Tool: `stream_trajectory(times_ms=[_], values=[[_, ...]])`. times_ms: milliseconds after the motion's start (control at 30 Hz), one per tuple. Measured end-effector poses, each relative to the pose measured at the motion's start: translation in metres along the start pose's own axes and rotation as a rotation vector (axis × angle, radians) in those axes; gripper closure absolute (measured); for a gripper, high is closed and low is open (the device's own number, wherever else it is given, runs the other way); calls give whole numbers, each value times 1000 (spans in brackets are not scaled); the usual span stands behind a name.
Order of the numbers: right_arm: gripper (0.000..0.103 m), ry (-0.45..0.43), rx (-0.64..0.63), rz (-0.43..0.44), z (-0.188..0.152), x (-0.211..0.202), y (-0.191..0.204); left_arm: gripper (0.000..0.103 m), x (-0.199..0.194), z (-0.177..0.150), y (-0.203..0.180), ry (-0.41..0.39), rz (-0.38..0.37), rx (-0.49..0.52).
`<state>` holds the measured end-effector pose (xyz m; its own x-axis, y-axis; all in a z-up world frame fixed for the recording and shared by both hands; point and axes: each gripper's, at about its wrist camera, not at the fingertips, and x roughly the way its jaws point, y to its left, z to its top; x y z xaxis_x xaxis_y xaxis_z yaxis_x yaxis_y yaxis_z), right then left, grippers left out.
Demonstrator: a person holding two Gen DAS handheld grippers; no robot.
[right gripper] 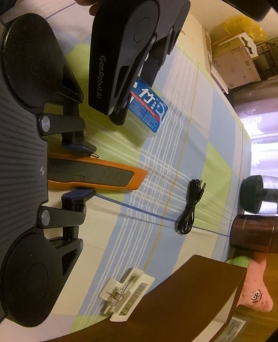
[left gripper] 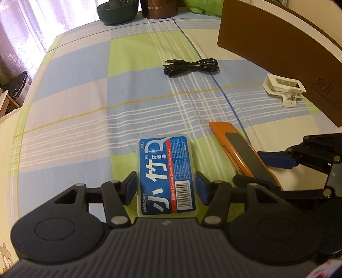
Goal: Organize rigid objects
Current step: 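Grasp the blue toothpick box with the left tool while the right tool grasps the orange knife, then lift the toothpick box and orange knife and carry them over the brown box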
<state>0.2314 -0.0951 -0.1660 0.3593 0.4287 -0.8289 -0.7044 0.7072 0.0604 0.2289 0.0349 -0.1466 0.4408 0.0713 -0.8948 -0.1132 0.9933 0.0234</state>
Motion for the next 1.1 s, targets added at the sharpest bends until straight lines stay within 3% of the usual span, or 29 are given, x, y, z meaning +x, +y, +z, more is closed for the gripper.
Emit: stream_trajectory(times_ms=[567,1100], values=[[72,13,54,25,-3,-9,0,50,-13,-2,2,-31,6,8],[72,-72,143,20,6,-62,-13,50,-58,18,-13,-116,-16,56]])
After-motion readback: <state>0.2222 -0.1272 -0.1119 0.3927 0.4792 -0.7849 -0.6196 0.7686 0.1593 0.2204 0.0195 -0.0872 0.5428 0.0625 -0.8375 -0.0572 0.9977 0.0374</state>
